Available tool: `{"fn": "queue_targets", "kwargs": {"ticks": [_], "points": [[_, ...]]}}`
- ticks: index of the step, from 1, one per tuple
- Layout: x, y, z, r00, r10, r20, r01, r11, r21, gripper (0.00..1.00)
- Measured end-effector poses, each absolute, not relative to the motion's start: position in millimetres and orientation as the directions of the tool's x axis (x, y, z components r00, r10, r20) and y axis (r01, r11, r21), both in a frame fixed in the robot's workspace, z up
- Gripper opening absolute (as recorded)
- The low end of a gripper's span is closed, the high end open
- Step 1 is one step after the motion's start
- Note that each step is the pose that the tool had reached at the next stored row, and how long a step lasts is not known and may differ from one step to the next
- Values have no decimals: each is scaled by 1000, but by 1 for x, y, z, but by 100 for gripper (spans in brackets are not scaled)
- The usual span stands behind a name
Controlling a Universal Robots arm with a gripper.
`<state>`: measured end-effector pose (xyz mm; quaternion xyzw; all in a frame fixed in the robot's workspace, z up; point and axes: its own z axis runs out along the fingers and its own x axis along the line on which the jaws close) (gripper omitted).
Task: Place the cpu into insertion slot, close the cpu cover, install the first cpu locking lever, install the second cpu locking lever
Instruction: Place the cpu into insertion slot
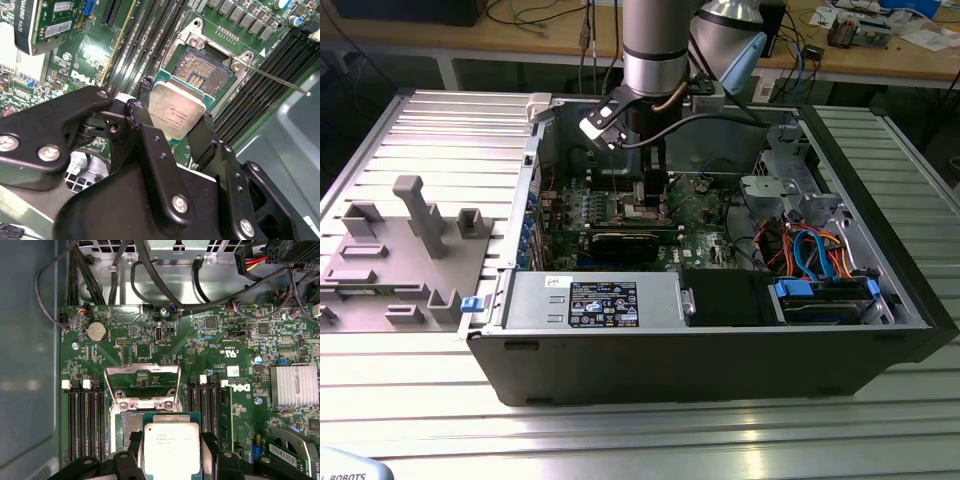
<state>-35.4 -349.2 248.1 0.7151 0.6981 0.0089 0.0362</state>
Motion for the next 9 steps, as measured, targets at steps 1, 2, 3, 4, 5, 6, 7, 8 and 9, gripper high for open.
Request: {"fn": "queue_targets", "kwargs": {"ticks": [1,2,3,4,5,6,7,8,9], "points": [[-35,-349,248,25,999,-38,998,-23,64,54],[-35,-349,248,25,999,-38,998,-23,64,54],[-35,-349,248,25,999,-38,998,-23,64,54],[-35,-349,248,25,999,-38,998,-23,64,54],[-35,-349,247,25,999,-38,998,-23,64,54],[-35,-349,247,25,999,-38,998,-23,64,54],[-35,-349,247,25,999,-38,998,-23,64,54],[-35,-349,247,25,999,-38,998,-23,64,54],[-35,-349,246,25,999,-38,998,-23,64,54]]}}
